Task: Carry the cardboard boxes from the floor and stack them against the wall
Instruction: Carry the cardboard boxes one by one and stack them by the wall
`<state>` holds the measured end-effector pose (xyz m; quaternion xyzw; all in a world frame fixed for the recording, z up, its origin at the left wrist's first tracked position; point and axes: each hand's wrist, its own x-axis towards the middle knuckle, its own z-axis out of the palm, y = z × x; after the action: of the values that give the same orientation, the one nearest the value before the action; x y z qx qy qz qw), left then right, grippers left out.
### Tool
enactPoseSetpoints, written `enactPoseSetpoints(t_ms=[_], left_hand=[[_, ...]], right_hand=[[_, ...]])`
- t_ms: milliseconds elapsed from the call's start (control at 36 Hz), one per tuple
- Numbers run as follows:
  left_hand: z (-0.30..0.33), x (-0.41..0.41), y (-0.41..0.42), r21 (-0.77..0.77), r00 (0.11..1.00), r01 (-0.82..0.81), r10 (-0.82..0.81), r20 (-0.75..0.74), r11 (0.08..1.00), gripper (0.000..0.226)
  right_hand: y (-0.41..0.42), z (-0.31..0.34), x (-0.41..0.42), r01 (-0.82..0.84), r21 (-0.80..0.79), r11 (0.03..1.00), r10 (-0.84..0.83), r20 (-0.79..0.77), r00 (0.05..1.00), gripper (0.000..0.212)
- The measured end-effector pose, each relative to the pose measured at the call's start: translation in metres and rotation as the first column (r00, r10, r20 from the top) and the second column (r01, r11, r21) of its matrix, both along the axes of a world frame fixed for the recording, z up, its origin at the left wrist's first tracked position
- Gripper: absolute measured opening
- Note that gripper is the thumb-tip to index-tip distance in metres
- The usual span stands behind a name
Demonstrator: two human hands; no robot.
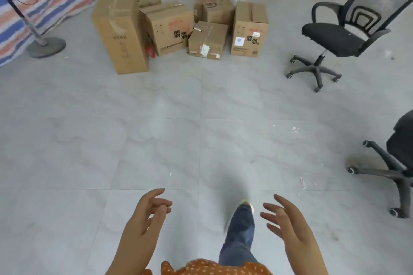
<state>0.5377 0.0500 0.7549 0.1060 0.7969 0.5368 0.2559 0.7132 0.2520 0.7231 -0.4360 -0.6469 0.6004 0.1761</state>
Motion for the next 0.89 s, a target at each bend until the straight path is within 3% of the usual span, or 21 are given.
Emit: enactPoseSetpoints(t_ms=[28,83,111,250,444,556,750,889], left_hand=[[-0.002,-0.009,0.022,0.008,1.000,-0.015,0.015,0.002,1.000,0.028],[-0.003,-0.027,0.069,0.028,0.999,-0.046,0.046,0.009,0.999,0.028],[-0.002,-0.034,0.093,0.045,0.998,-0.063,0.062,0.009,0.997,0.030],[0.008,-0.072,0.206,0.097,0.998,-0.067,0.068,-0.006,0.993,0.018],[0.004,-0.137,0.299,0.047,0.996,-0.091,0.091,-0.001,0.995,0.029],[-0.014,-0.187,0.352,0.026,0.992,-0.119,0.118,0.040,0.993,0.016],[-0.026,-0.325,0.468,0.035,0.993,-0.112,0.113,-0.017,0.993,0.025],[0.010,-0.418,0.536,0.117,0.992,-0.095,0.103,-0.067,0.989,0.027]], right_hand=[[0.023,0.001,-0.011,-0.004,-0.009,1.000,0.004,-0.003,1.000,0.084],[0.073,0.008,-0.033,-0.006,-0.037,0.999,0.005,-0.027,1.000,0.033],[0.100,0.011,-0.042,-0.008,-0.029,1.000,0.007,-0.029,1.000,0.018],[0.214,0.035,-0.090,0.007,0.065,0.998,-0.007,-0.005,1.000,0.024],[0.311,0.024,-0.154,-0.014,-0.007,1.000,0.015,0.019,1.000,0.023],[0.364,0.009,-0.205,-0.049,-0.022,0.999,0.050,0.062,0.997,0.023],[0.474,0.007,-0.339,-0.041,0.041,0.998,0.039,0.051,0.998,0.024],[0.535,0.034,-0.430,0.023,0.050,0.998,-0.021,-0.027,0.999,0.020]])
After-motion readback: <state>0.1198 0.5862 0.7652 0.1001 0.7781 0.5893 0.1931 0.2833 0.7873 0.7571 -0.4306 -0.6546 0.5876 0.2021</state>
